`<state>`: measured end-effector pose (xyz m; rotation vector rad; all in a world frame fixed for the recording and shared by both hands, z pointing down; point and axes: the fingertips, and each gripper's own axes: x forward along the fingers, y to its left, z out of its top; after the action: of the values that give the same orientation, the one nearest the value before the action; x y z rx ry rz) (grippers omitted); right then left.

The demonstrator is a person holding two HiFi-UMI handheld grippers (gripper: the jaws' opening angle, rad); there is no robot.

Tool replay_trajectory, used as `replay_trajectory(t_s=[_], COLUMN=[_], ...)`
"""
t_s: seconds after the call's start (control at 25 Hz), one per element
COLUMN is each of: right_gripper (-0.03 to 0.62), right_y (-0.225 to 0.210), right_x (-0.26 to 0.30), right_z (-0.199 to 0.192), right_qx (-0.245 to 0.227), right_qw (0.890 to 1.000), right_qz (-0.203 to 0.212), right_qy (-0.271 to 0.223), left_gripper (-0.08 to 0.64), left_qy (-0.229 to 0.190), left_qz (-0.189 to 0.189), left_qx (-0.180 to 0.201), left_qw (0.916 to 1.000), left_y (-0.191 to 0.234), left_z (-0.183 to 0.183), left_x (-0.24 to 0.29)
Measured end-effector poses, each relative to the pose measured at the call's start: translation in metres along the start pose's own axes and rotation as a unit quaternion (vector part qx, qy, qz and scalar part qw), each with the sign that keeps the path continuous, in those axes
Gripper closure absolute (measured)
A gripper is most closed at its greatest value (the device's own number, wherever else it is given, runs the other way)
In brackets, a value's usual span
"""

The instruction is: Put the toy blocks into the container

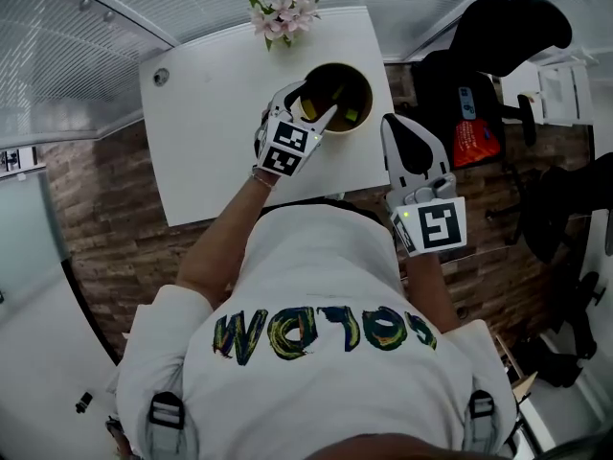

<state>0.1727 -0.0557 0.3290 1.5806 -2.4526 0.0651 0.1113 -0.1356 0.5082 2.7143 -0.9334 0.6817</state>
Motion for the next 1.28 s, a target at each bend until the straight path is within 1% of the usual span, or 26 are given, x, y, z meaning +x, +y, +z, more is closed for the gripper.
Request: replay_trajectory(t_s=[0.16,0.24,0.32,0.48,0.6,0.68,0.76,0.84,1.0,1.08,1.28], right_gripper=[0.584,0.584,0.584,0.584,0.584,0.584,0.584,0.584,0.584,0.584,0.584], right_y=[0.005,0.008,0.013,0.025,0.036,0.044,0.052,0.062,0.081,0.09,0.112], right_x=[0.006,0.01,0.013,0.02,0.025,0.027,0.029,0.031,0.031,0.03,0.027], right_z=[0.005,0.009,0.014,0.026,0.034,0.041,0.047,0.054,0.067,0.074,0.084], right_qx=[-0.004,-0.006,-0.007,-0.011,-0.015,-0.017,-0.019,-0.02,-0.024,-0.026,-0.031], right_qw=[1.0,1.0,1.0,0.999,0.998,0.997,0.996,0.995,0.993,0.992,0.989], right_qz=[0.012,0.019,0.028,0.045,0.061,0.071,0.081,0.091,0.109,0.116,0.139], right_qy=[-0.003,-0.005,-0.008,-0.017,-0.022,-0.026,-0.029,-0.032,-0.037,-0.041,-0.047], left_gripper=[0.305,0.34,0.356,0.409,0.431,0.448,0.469,0.477,0.506,0.514,0.515], left_qy=[-0.043,-0.068,-0.092,-0.14,-0.171,-0.192,-0.21,-0.222,-0.242,-0.249,-0.251], left_qz=[0.022,0.033,0.045,0.073,0.094,0.109,0.119,0.13,0.171,0.185,0.201], left_qx=[-0.03,-0.039,-0.047,-0.066,-0.068,-0.069,-0.081,-0.092,-0.1,-0.106,-0.114], left_qw=[0.9984,0.9964,0.9936,0.9853,0.9785,0.973,0.9671,0.962,0.9498,0.9446,0.94], left_y=[0.01,0.015,0.02,0.031,0.036,0.038,0.039,0.04,0.043,0.043,0.044], left_z=[0.025,0.038,0.051,0.075,0.093,0.103,0.11,0.113,0.115,0.114,0.11], left_x=[-0.04,-0.06,-0.081,-0.124,-0.157,-0.18,-0.199,-0.216,-0.247,-0.261,-0.284])
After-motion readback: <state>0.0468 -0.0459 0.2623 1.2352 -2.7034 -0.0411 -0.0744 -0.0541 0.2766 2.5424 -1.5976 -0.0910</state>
